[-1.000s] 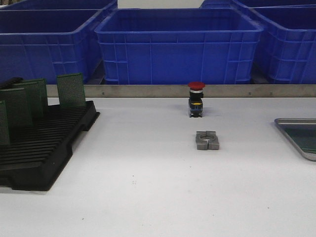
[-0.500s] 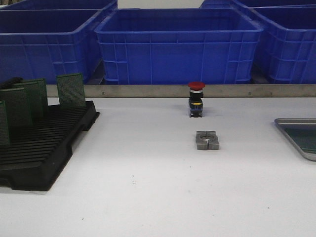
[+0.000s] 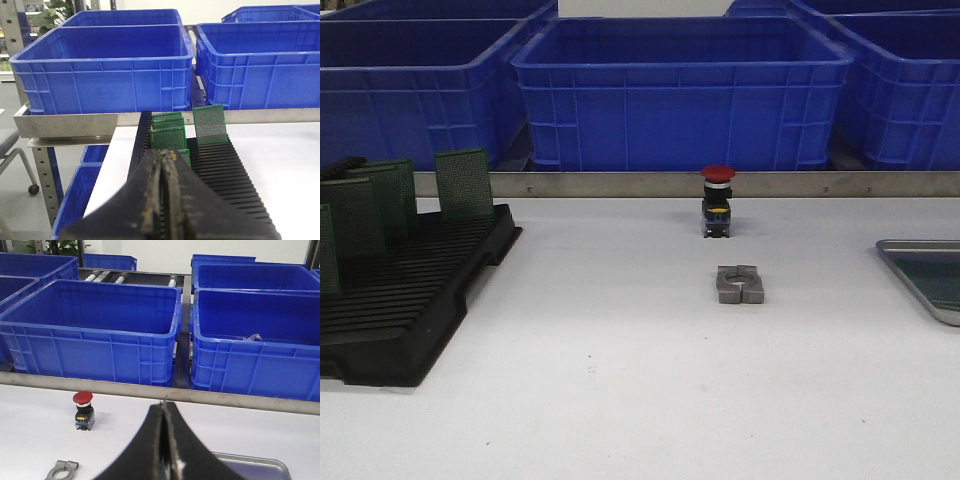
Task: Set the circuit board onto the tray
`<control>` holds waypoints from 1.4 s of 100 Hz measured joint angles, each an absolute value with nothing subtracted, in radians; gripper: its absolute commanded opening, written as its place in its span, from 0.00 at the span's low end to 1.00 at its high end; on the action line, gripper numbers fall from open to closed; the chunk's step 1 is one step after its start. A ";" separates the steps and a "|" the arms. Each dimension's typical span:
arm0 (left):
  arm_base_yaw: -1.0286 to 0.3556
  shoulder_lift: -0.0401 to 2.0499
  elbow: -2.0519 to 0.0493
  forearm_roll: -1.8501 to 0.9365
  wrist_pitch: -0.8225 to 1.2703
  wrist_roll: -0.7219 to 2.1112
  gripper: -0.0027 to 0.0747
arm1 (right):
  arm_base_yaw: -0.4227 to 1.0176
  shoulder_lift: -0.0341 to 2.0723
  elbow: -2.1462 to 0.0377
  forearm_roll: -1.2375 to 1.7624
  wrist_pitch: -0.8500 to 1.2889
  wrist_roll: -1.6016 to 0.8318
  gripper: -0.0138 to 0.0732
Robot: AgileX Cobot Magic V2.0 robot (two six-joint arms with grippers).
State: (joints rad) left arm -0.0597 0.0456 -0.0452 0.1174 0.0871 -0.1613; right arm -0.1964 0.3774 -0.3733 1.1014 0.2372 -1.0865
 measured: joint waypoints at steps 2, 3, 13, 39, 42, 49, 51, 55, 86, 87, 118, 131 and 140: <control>-0.060 0.033 -0.036 0.117 0.085 -0.161 0.01 | -0.196 0.377 -0.373 1.101 0.237 -1.086 0.08; -0.060 0.030 -0.033 0.117 0.086 -0.161 0.01 | -0.196 0.377 -0.373 1.101 0.237 -1.086 0.08; -0.060 -0.006 0.006 0.117 0.079 -0.164 0.01 | -0.196 0.377 -0.373 1.101 0.237 -1.086 0.08; -0.060 -0.007 0.008 0.124 0.041 -0.164 0.01 | -0.196 0.377 -0.373 1.101 0.237 -1.086 0.08; -0.060 -0.007 0.008 0.124 0.041 -0.164 0.01 | -0.196 0.377 -0.373 1.101 0.237 -1.086 0.08; -0.060 -0.007 0.008 0.122 0.039 -0.164 0.01 | -0.196 0.377 -0.373 1.101 0.237 -1.086 0.08; -0.060 -0.007 0.008 0.122 0.039 -0.164 0.01 | -0.196 0.377 -0.373 1.101 0.237 -1.086 0.08; -0.060 -0.007 0.008 0.122 0.039 -0.164 0.01 | -0.196 0.377 -0.373 1.101 0.237 -1.086 0.08; -0.060 -0.007 0.008 0.122 0.038 -0.164 0.01 | -0.196 0.377 -0.373 1.101 0.237 -1.086 0.08; -0.060 -0.007 0.008 0.122 0.038 -0.164 0.01 | -0.196 0.377 -0.373 1.101 0.237 -1.086 0.08; -0.060 -0.007 0.008 0.122 0.038 -0.164 0.01 | -0.196 0.377 -0.373 1.101 0.237 -1.086 0.08; -0.060 -0.007 0.008 0.122 0.038 -0.164 0.01 | -0.196 0.377 -0.373 1.101 0.237 -1.086 0.08; -0.060 -0.007 0.008 0.122 0.038 -0.164 0.01 | -0.196 0.377 -0.373 1.101 0.237 -1.086 0.08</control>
